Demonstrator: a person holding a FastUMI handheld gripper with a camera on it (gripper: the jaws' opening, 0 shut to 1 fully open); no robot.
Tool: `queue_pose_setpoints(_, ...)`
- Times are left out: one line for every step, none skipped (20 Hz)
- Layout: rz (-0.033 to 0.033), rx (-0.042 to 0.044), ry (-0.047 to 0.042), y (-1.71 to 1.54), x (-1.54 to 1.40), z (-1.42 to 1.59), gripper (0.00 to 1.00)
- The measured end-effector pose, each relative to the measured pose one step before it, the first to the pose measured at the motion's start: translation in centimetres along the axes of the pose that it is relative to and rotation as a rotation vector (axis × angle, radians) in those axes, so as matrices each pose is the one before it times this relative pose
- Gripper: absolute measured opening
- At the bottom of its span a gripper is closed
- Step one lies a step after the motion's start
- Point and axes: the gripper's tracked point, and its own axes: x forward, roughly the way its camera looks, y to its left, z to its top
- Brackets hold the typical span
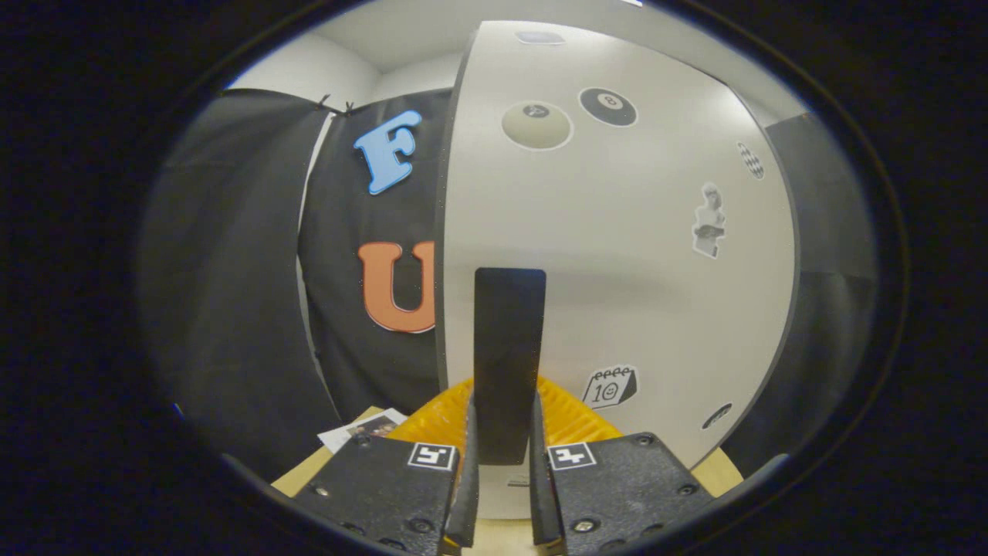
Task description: Open the shoe cabinet door, grab the shoes and put them into the shoe cabinet, then close the shoe cabinet door.
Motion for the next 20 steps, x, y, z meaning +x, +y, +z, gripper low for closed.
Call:
queue_pose_setpoints(0.02557,-0.00404,-0.00075,0.013,-0.126,-0.006,0.3)
queue_pose_setpoints(0.0242,-0.00214,-0.00043,-0.085,-0.209,-0.052,0.3)
queue_pose_setpoints(0.02149,-0.00184,0.00078,-0.049,-0.254,-0.037,0.29)
queue_pose_setpoints(0.02037,0.0019,0.00162,-0.006,-0.359,-0.087,0.29)
queue_pose_setpoints(0.02004,-0.00513,0.0034,-0.012,-0.37,-0.061,0.29)
queue_pose_setpoints(0.01949,-0.00074,0.00267,-0.136,-0.255,-0.069,0.29)
queue_pose_setpoints(0.02044,-0.0014,0.00427,-0.116,-0.288,-0.032,0.29)
queue_pose_setpoints(0.02011,0.00306,0.00415,-0.203,-0.287,-0.178,0.28)
queue_pose_setpoints(0.01843,0.00049,0.00307,-0.214,-0.319,-0.027,0.28)
queue_pose_setpoints(0.0168,-0.00332,0.00291,-0.185,-0.286,-0.113,0.28)
queue_pose_setpoints(0.01559,-0.00636,0.00266,-0.113,-0.21,-0.072,0.28)
queue_pose_setpoints(0.01526,-0.00722,0.00296,-0.162,-0.294,-0.076,0.28)
queue_pose_setpoints(0.01363,0.00214,-0.00045,-0.187,-0.227,-0.036,0.28)
queue_pose_setpoints(0.01075,0.00297,0.00177,-0.105,-0.378,-0.125,0.28)
queue_pose_setpoints(0.00765,0.00606,0.00317,-0.232,-0.238,-0.026,0.28)
queue_pose_setpoints(0.00766,0.00528,0.00326,-0.182,-0.186,-0.068,0.28)
queue_pose_setpoints(0.01,-0.00021,-0.00047,-0.178,-0.184,-0.005,0.28)
queue_pose_setpoints(0.00925,0.00293,-0.00167,-0.265,-0.114,0.03,0.28)
queue_pose_setpoints(0.00916,0.00017,-0.00143,-0.291,-0.062,0.075,0.28)
queue_pose_setpoints(0.01085,0.00784,-0.00166,-0.258,-0.034,-0.007,0.28)
